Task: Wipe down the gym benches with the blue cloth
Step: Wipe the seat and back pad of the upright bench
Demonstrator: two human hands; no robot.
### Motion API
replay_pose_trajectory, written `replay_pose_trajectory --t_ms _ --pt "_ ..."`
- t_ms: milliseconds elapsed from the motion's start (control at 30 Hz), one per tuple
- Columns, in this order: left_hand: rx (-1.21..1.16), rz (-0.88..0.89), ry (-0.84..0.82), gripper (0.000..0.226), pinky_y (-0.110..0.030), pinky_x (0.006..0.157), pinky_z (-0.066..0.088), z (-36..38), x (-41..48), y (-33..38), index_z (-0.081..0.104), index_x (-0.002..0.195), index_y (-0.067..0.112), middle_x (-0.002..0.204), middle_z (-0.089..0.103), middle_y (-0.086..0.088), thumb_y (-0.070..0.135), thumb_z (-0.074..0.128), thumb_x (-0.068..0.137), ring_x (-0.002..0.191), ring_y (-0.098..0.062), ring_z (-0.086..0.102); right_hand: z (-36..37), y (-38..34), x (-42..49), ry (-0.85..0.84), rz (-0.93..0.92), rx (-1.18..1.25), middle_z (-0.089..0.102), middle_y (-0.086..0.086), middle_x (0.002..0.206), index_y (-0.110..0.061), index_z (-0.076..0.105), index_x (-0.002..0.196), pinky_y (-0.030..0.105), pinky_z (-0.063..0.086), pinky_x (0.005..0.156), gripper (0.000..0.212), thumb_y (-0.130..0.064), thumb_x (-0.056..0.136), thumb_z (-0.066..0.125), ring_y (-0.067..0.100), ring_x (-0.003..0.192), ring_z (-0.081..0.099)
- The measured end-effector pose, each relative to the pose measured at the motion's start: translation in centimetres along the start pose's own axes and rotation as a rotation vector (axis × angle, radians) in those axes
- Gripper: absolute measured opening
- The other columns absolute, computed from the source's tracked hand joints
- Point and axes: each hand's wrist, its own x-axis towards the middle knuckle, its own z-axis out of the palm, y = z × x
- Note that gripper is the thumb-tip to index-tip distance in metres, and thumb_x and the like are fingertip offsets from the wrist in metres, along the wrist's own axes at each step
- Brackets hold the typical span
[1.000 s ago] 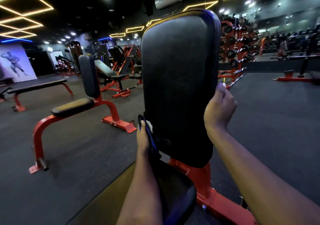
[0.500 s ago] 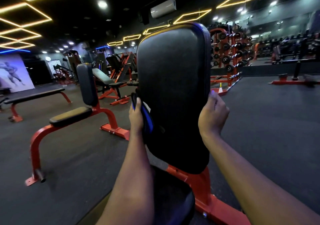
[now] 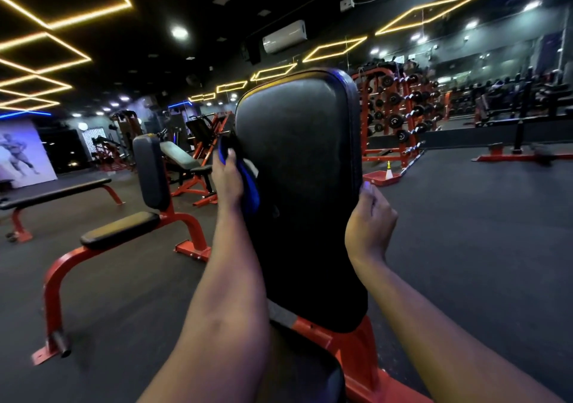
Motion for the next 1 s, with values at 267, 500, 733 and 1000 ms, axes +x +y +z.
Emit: replay_pose_trajectory --t_ms 267,500,733,1000 --pt "-0.064 -0.185 0.054 0.056 -0.048 0.102 0.047 -0.8 -2.5 -5.6 0.061 0.126 0.016 0.120 0.066 -0.013 0.053 0.057 0.085 0.115 -0.033 0.060 0.1 0.0 -0.1 0.009 -0.011 -0.023 0.039 -0.005 0.048 -0.020 0.042 0.058 0.030 0.024 0.045 0.045 -0.024 0.103 0.041 0.009 0.044 0.039" --pt "0.102 -0.127 0.020 0.033 -0.037 0.095 0.043 -2.0 -3.6 -4.6 0.060 0.125 0.009 0.118 0.065 -0.015 0.026 0.051 0.098 0.106 -0.025 0.059 0.0 -0.1 0.0 0.001 0.000 -0.017 0.040 -0.004 0.048 -0.020 0.041 0.058 0.027 0.024 0.044 0.045 -0.022 0.103 0.042 0.008 0.044 0.040" --pt "0.240 0.189 0.070 0.026 -0.029 0.080 0.036 1.6 2.9 5.7 0.052 0.124 0.006 0.113 0.063 -0.015 0.019 0.045 0.101 0.107 -0.032 0.057 0.1 0.4 0.3 -0.010 0.001 0.003 0.040 -0.004 0.049 -0.018 0.045 0.061 0.036 0.027 0.048 0.042 -0.024 0.103 0.042 0.012 0.045 0.037" --pt "0.533 0.622 -0.377 0.029 -0.032 0.078 0.039 8.3 2.4 16.6 0.061 0.119 0.030 0.095 0.066 0.000 0.034 0.053 0.092 0.093 -0.021 0.059 -0.2 0.5 0.3 -0.015 0.008 0.010 0.046 -0.003 0.051 -0.013 0.053 0.067 0.039 0.034 0.048 0.040 -0.027 0.102 0.042 0.015 0.048 0.043"
